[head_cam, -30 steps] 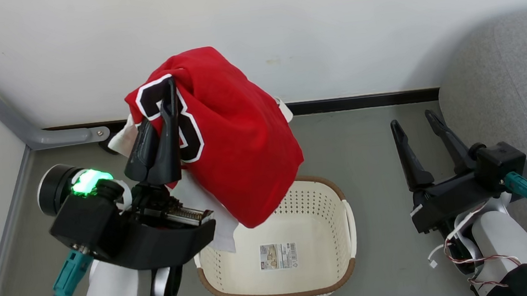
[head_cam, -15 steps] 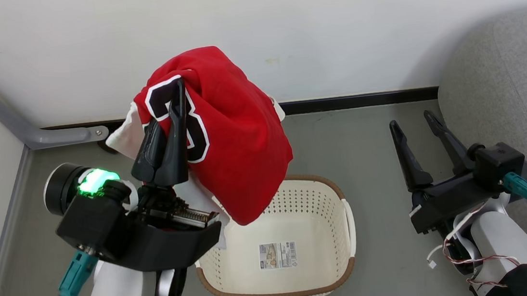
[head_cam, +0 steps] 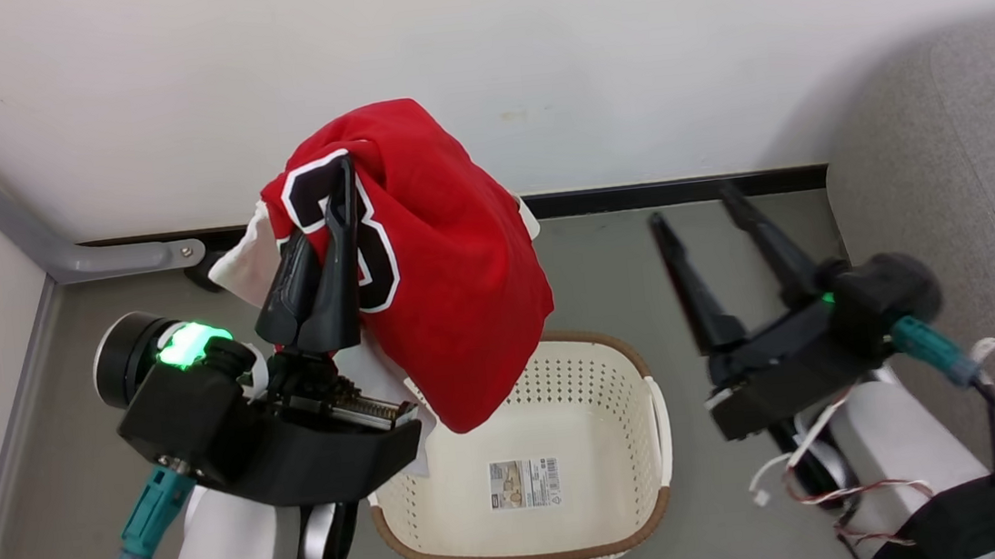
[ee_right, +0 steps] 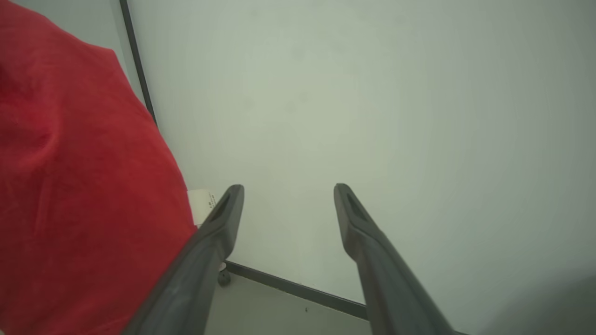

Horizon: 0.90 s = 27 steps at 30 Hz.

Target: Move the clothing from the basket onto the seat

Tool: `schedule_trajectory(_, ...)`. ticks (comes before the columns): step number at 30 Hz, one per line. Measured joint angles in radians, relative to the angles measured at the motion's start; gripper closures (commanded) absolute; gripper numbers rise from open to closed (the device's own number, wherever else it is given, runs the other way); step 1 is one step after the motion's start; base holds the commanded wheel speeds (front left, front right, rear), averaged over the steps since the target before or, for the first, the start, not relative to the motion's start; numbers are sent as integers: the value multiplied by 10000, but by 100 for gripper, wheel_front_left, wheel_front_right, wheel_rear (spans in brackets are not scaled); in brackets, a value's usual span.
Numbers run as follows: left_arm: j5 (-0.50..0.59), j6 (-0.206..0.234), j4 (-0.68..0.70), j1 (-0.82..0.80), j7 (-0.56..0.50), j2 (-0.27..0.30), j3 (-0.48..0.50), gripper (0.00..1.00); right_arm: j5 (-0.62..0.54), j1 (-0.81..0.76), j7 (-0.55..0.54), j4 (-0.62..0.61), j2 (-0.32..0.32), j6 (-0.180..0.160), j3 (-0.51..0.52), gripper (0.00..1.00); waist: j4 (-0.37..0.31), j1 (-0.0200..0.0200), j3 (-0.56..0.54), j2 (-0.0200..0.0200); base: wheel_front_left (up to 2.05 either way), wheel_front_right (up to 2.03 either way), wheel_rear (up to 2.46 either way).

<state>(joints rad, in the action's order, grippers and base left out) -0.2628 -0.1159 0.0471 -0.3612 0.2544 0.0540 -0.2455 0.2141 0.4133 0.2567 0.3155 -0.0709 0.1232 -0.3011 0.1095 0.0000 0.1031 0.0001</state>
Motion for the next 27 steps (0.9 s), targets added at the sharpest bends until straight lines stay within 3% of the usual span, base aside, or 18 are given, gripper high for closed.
schedule_trajectory(4,-2,-4,-81,-6,0,-4,-102,100,453,284,0,-529,-6,4,-1306,0,28,0,-29,-1,0,0,0)
schedule_trajectory(5,-2,-75,-130,-11,0,-4,-144,100,685,476,0,-765,-21,4,-2044,0,49,0,-43,0,0,0,0)
schedule_trajectory(12,-40,-75,-316,-32,-2,-12,-270,100,1365,1125,0,-1225,-128,4,-3981,0,155,0,-87,-1,0,0,0)
schedule_trajectory(20,-188,-75,-295,-34,-2,-15,-382,100,1766,1568,2,-905,-307,4,-4824,0,308,0,-82,0,0,0,0)
schedule_trajectory(27,-207,-75,-174,-46,0,-19,-569,100,1835,1801,0,-140,-351,4,-4930,0,392,0,-38,-1,0,0,0)
